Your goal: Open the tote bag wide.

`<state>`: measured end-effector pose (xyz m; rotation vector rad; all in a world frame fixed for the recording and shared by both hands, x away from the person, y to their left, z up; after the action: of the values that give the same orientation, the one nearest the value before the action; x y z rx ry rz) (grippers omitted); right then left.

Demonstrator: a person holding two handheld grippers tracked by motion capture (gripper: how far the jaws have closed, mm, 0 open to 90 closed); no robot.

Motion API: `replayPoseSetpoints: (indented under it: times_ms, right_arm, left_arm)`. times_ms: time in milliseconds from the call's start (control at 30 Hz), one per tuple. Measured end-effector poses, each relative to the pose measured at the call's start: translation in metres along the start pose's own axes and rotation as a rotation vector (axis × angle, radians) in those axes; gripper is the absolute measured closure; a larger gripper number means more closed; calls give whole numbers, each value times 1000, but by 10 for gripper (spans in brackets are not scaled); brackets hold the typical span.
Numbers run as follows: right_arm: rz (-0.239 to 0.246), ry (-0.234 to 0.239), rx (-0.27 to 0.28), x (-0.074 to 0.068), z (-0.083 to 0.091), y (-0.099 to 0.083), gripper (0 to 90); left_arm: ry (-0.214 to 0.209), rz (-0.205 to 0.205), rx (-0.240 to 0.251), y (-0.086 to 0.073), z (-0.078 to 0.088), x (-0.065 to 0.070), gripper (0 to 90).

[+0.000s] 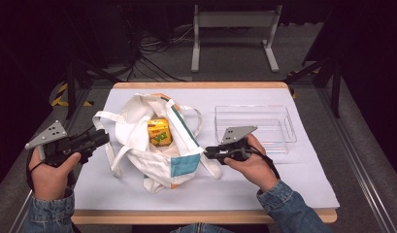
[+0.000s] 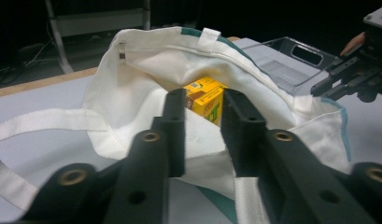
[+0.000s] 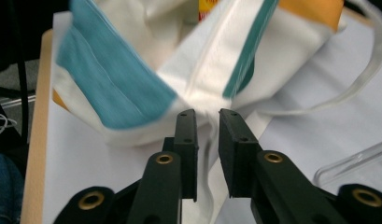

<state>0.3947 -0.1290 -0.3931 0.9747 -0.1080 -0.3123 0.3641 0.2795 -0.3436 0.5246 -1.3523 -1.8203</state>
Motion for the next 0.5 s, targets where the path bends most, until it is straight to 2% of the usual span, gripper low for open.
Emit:
replayPoseSetpoints:
  times_ms: [133,300,333,367,400,500]
  right_arm:
    - [13,-15,58,1,8,16,696]
    - [12,-24,128,6,10,34,636]
    - [12,-24,128,6,10,34,636]
    - [6,-27,157,10,10,40,607]
    - [6,-27,157,10,10,40,607]
    - [-28,-14,212,17,9,51,536]
  left_arm:
    - [32,11,-3,-4,-2,-2,533]
    - [40,13,0,-6,-5,-2,481]
    - [40,13,0,-6,-5,-2,468]
    - [42,19,1,-8,-8,-4,457]
    - [42,19,1,-8,-8,-4,450]
    - [58,24,-14,-12,-14,-9,426]
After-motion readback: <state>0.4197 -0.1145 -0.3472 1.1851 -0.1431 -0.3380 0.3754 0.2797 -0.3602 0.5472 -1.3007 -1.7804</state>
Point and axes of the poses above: each handheld gripper's, and its own axes: z roughly backward along the jaws, y roughly out of its top, x roughly to its right, the point moved 4 cm from there along -z, roughly forward along the jaws, and after that the axes turned 6 degrees about y, right-handed, at the moved point
